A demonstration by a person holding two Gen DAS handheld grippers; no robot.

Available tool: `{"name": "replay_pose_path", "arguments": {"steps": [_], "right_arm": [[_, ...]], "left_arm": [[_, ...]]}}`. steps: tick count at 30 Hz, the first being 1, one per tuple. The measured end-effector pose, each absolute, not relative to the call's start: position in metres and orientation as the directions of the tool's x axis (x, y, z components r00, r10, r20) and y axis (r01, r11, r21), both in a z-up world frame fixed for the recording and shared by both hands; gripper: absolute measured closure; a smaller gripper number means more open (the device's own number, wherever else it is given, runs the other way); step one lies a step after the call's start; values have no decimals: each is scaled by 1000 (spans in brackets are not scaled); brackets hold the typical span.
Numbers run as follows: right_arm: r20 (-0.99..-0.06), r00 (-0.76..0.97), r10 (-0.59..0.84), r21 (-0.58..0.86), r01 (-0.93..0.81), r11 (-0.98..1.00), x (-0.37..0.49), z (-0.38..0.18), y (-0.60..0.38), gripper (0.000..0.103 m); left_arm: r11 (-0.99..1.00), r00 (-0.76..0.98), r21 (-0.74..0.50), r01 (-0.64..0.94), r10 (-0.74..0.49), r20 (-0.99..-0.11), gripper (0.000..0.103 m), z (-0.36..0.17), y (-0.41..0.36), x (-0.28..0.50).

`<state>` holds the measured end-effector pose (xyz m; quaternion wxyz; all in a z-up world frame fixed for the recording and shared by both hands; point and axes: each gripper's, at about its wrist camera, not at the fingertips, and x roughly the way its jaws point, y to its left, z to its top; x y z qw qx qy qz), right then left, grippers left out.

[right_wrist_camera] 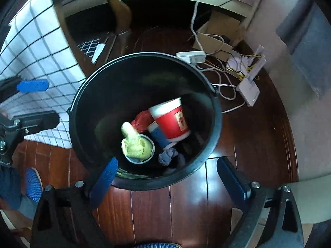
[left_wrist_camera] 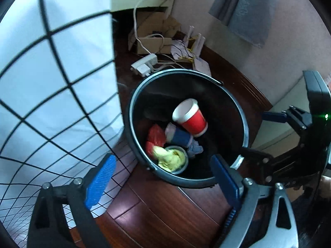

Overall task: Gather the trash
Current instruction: 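Open both tools to drop the cloth and cup into the bucket, then move both open tools back toward the table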

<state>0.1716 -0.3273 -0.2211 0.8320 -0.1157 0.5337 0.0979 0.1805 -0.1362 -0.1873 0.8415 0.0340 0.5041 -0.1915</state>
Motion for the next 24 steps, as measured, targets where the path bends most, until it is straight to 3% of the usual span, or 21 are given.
{"name": "replay_pose_path", "arguments": {"steps": [24], "right_arm": [[-829, 544, 133, 12, -220, 975, 152, -145, -304, 0]], "left_arm": [[961, 576, -36, 274, -194, -794, 6, -125, -102, 143]]}}
